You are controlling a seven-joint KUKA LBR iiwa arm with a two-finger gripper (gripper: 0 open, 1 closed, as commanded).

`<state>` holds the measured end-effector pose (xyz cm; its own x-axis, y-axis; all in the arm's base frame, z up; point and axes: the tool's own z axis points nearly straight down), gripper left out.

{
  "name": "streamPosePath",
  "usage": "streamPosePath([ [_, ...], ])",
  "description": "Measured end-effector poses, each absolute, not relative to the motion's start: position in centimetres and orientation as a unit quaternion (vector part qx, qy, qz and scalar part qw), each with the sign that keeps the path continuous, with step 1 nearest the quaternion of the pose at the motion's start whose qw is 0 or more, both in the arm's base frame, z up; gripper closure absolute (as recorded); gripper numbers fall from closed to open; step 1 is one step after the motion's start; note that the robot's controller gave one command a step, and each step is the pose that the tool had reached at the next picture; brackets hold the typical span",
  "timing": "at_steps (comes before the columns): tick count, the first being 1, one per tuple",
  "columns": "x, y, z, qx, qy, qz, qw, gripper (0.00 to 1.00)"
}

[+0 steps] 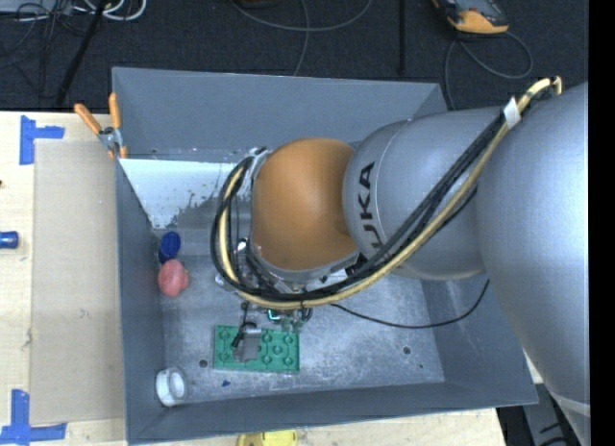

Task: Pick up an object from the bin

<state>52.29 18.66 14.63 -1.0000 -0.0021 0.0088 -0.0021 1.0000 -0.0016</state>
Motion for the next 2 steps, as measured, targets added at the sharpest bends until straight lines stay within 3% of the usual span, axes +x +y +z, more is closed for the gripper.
streamPosePath([
  [1,50.0,12.0,6.5,-0.047,-0.999,0.003,0.005,0.00],
  [2,49.1,12.1,10.0,-0.089,-0.996,0.000,0.000,0.00],
])
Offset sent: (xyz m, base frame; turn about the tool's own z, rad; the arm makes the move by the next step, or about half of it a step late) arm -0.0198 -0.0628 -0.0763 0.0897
